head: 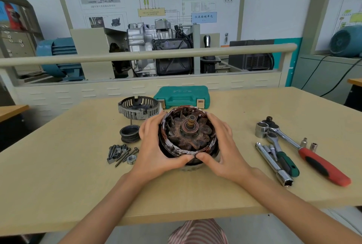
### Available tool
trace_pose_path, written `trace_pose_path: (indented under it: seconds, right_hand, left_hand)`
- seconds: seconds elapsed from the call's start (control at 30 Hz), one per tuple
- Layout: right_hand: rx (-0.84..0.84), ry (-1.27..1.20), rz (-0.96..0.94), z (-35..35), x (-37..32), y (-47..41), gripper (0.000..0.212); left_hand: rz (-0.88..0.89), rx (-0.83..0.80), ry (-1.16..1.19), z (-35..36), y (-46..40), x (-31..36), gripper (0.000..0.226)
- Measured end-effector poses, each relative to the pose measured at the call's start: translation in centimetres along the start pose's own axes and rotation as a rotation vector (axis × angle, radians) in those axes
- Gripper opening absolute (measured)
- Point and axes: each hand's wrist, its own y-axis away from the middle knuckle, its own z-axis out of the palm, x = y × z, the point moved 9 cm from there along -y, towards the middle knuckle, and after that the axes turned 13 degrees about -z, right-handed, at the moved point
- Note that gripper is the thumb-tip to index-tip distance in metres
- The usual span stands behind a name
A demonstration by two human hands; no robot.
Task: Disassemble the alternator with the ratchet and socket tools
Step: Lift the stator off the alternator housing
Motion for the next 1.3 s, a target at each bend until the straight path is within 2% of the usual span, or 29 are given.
trace_pose_path:
  seconds: [0.17,0.4,0.6,0.73,0.87,0.97,1.07,1.13,1.23,1.3]
  right_hand:
    - [-0.008,-0.036,-0.003,-0.1,-0.4,-0.1,0.084]
    - [-0.04,-0.078,0.012,0.5,-0.4,-0.3,0.094]
    - [-0.061,-0.06,0.009,0.6,-0.3,-0.6,0.12]
    - [-0.021,-0.066,0.04,0.7,0.1,-0.6,0.127]
    - [0.004,-0.129,0.031,0.7,0.2,-0.5,0.12]
    - [-0.001,-0.106,0.03,0.5,0.3,-0.5,0.118]
    - [0.003,-0.085,0.005,0.2,0.0,-0.8,0.117]
    - [0.011,-0.082,-0.007,0.1,-0.2,-0.8,0.116]
    - [0.023,-0.095,-0.005,-0.1,-0.3,-0.9,0.111]
    - [0.034,-0.111,-0.001,-0.2,-0.2,-0.9,0.109]
  left_hand:
    - [0.0,-0.033,0.051,0.2,0.0,-0.3,0.093]
    - [-0.017,0.006,0.04,0.0,0.2,-0.3,0.094]
    - [-0.064,-0.025,0.125,0.0,0.1,-0.4,0.095]
    - [-0.062,-0.048,0.116,0.3,0.1,-0.3,0.093]
    - [-0.056,-0.151,0.107,0.7,0.3,-0.3,0.097]
    - [-0.028,-0.211,-0.017,0.3,0.3,-0.9,0.11]
    - [0.003,-0.272,-0.14,0.0,-0.4,-1.3,0.106]
    - [-0.029,-0.336,-0.143,0.2,-1.1,-1.8,0.108]
    - [-0.089,-0.448,-0.092,0.8,-1.8,-2.0,0.121]
    - [-0.064,-0.505,-0.09,1.2,-2.1,-1.8,0.134]
